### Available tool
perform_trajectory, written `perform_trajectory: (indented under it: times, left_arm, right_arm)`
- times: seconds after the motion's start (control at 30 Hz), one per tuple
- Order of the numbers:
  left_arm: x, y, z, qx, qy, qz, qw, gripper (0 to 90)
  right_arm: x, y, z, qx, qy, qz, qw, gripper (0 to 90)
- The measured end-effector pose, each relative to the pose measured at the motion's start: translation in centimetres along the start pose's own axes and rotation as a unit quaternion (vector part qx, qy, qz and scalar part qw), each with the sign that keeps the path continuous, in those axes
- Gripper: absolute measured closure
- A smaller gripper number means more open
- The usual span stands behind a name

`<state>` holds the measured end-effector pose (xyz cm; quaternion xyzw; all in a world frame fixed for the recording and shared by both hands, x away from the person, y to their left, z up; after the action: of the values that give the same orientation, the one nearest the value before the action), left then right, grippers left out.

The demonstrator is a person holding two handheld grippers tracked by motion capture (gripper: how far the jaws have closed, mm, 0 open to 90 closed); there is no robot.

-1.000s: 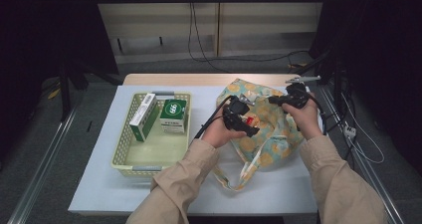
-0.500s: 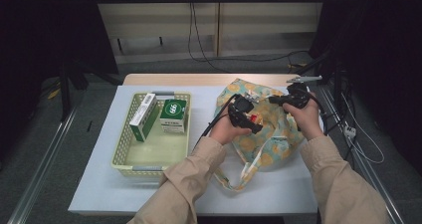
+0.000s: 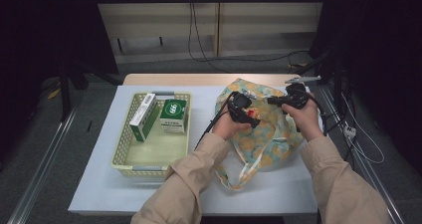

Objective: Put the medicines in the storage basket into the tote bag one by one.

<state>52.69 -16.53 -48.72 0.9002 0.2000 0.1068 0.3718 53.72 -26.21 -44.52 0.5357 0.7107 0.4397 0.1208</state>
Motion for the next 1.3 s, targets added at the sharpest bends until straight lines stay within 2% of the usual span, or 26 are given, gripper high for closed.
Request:
perform_trajectory:
  times: [0.07, 0.13, 0.27, 0.33, 0.47, 0.63, 0.77, 0.83, 0.87, 1.03, 1.3]
  left_arm:
    - [0.6, 0.1, 0.6, -0.014, 0.013, -0.013, 0.9997, 18.7]
    - [0.9, 0.1, 0.8, -0.023, 0.019, -0.014, 0.9995, 17.1]
    - [0.7, -0.6, 0.4, 0.008, 0.015, -0.001, 0.9998, 13.3]
    - [0.6, -0.7, 0.0, 0.015, 0.011, 0.003, 0.9998, 12.9]
    - [0.2, -0.7, -1.5, 0.020, 0.001, 0.004, 0.9998, 11.9]
    - [-0.5, -0.3, -3.7, -0.002, -0.006, 0.005, 1.0000, 12.0]
    - [-1.0, -0.3, -5.6, -0.014, -0.015, -0.011, 0.9997, 10.4]
    - [-0.9, -0.3, -6.7, -0.015, -0.005, 0.003, 0.9999, 10.3]
    - [-1.0, -0.2, -7.1, -0.022, -0.009, 0.002, 0.9997, 10.3]
    - [-0.7, -0.5, -9.3, -0.023, -0.008, 0.004, 0.9997, 10.0]
    - [0.4, -1.4, -12.6, -0.025, 0.006, 0.003, 0.9997, 9.8]
  right_arm:
    - [0.1, 0.0, 0.0, 0.003, -0.002, -0.001, 1.0000, 90.0]
    - [0.2, -0.1, 0.0, 0.006, -0.003, -0.002, 1.0000, 90.0]
    - [0.6, -0.1, 0.2, 0.006, 0.000, -0.005, 1.0000, 90.0]
    - [0.8, -0.1, 0.2, 0.007, 0.000, -0.006, 1.0000, 90.0]
    - [1.1, -0.2, 0.2, 0.009, 0.000, -0.009, 0.9999, 90.0]
    - [1.5, -0.2, -0.1, 0.007, -0.001, -0.010, 0.9999, 90.0]
    - [1.4, -0.4, -0.3, 0.008, -0.006, -0.010, 0.9999, 90.0]
    - [1.3, -0.5, -0.4, 0.008, -0.009, -0.009, 0.9999, 90.0]
    - [1.3, -0.5, -0.4, 0.007, -0.008, -0.008, 0.9999, 90.0]
    - [1.1, -0.8, -0.4, 0.008, -0.013, -0.005, 0.9999, 90.0]
    - [1.3, -0.8, -0.5, 0.008, -0.013, -0.009, 0.9998, 90.0]
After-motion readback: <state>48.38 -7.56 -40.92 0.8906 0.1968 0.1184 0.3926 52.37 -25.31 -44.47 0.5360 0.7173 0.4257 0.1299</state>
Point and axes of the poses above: each handheld gripper's, and its own axes: z roughly forward along the jaws, y roughly out of its top, x roughly to its left, the point moved 10 cm from there along z, roughly forward along the jaws, and after that the axes turned 9 degrees about z, right-handed, at the moved point
